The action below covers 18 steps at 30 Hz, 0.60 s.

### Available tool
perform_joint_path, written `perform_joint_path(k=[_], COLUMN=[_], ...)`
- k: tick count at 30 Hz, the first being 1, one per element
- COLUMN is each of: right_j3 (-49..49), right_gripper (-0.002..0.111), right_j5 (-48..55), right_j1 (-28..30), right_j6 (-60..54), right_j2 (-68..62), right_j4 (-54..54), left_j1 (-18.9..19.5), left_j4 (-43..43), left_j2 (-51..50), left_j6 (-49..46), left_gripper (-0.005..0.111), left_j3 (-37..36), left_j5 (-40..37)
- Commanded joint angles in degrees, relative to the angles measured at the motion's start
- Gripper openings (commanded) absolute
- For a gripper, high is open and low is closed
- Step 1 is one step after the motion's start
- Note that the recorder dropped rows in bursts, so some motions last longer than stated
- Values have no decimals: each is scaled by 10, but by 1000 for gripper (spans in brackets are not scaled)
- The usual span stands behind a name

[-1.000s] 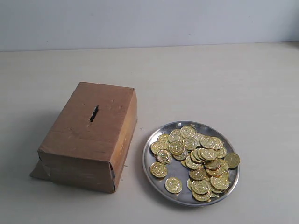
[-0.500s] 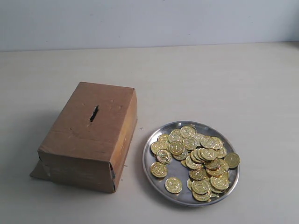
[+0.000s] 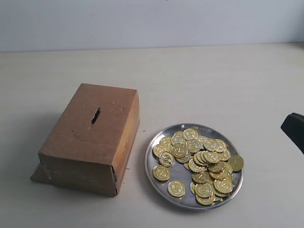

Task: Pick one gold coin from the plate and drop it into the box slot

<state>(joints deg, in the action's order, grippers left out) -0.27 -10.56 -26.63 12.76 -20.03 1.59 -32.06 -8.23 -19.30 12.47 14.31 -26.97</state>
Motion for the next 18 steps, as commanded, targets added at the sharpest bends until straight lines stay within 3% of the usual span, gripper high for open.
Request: perform_joint_path(k=[1, 14, 18], right_j3=[3, 3, 3], right_gripper=[0, 0, 0], right_j5=[6, 8, 11], right_j1=[-1, 3, 51], right_j6=[32, 32, 32], right_j2=[3, 14, 64], right_j4=[15, 14, 16], left_j1=[1, 2, 42], left_j4=[-17, -18, -15], left_j2=[2, 2, 33], left_j6=[15, 13, 13], left_gripper=[0, 0, 0], left_j3=[-3, -3, -3], left_j5=[39, 34, 33])
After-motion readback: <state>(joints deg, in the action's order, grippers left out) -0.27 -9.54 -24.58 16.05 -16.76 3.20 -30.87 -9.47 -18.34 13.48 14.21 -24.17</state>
